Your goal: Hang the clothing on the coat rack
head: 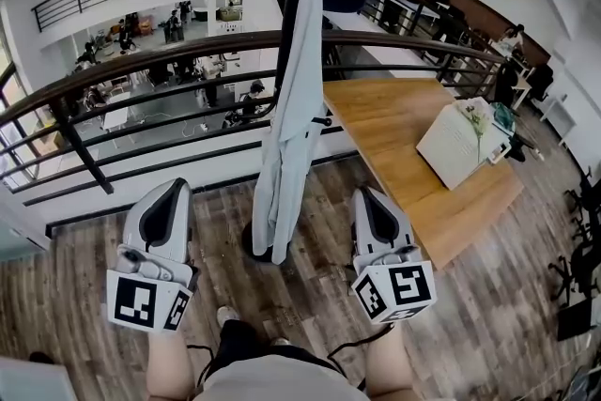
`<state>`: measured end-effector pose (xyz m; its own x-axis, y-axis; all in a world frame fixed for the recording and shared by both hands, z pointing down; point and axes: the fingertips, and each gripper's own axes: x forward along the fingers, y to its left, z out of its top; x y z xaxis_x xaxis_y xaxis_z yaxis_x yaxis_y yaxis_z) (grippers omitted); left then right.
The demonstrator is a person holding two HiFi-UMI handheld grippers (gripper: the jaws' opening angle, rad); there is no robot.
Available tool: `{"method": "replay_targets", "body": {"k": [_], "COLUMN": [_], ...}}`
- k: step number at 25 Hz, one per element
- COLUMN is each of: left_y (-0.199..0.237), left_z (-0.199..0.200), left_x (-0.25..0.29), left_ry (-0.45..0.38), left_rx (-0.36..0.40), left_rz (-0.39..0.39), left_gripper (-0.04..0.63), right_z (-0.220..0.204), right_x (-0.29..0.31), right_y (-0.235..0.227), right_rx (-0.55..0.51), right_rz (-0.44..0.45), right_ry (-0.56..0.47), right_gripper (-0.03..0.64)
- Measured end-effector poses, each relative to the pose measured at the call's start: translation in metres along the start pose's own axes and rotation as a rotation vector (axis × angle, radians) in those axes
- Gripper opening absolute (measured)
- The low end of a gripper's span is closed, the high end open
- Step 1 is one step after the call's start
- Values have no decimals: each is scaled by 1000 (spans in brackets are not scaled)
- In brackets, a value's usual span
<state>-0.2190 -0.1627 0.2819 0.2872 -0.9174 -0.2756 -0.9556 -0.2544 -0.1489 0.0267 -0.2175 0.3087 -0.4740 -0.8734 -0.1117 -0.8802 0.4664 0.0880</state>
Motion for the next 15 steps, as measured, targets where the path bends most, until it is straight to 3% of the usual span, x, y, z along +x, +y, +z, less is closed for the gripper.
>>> {"method": "replay_targets", "body": {"k": [15], "left_y": [-21], "left_z": [-3], "left_x": [-5], "left_ry": [6], "left_rx": [-2], "left_rz": [-2], "left_gripper": [6], "right_z": [2], "right_x": [-16], "right_y": [-10], "right_rx": [-7], "right_rz": [-7], "right_ry": [-16], "right_gripper": [2]}}
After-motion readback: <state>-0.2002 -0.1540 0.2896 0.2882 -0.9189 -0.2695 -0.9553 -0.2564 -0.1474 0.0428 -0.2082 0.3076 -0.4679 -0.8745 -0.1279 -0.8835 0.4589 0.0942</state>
